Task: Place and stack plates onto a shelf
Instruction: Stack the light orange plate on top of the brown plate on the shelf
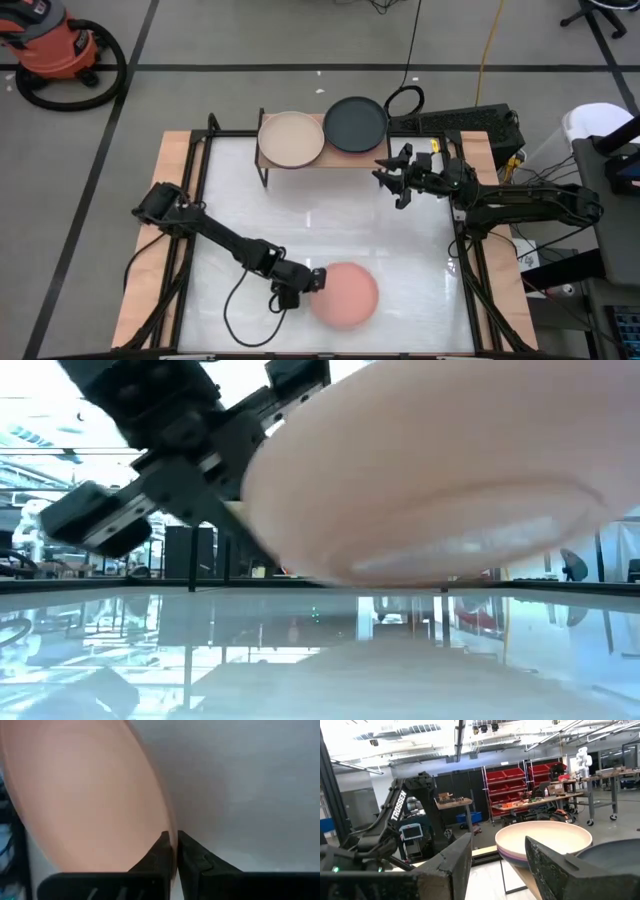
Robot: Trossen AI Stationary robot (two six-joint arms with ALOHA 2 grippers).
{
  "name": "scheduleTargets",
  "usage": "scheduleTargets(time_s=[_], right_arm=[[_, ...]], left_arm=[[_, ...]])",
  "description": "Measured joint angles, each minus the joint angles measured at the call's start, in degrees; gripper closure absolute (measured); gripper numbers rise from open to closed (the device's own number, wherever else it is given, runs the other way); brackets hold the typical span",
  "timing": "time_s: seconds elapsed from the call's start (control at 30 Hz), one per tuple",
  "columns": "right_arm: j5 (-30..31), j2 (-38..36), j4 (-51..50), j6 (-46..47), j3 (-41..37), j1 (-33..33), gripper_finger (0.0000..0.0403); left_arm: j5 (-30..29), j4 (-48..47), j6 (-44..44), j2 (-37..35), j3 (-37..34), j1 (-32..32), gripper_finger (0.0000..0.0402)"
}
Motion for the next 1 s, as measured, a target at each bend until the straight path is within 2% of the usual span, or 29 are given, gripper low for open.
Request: scheduleTargets(time_s=[0.27, 0.5, 0.77, 0.87, 1.0], right_arm=[[0.0, 0.0, -0.2, 0.0, 0.0, 0.0, 0.0238], [0.0, 0.0, -1.3, 0.0, 0.0, 0.0, 0.0238], [0.0, 0.0, -2.5, 0.0, 0.0, 0.0, 0.0238], [0.7, 0.0, -2.5, 0.0, 0.0, 0.0, 0.0238], [2.8, 0.0, -2.6, -0.5, 0.0, 0.0, 0.0238]], left_arm=[[-9.1, -3.8, -2.4, -10.4, 0.0, 4.0, 0.0389], [-17.0, -7.3, -14.6, -24.4, 0.0, 13.3, 0.0389], [-18.0, -6.9, -17.2, -36.9, 0.0, 30.3, 0.0389], [-18.3, -8.0, -17.3, -38.1, 0.0, 36.0, 0.0389], [-16.6, -17.2, -17.6, -36.5, 4.1, 41.1, 0.0389]])
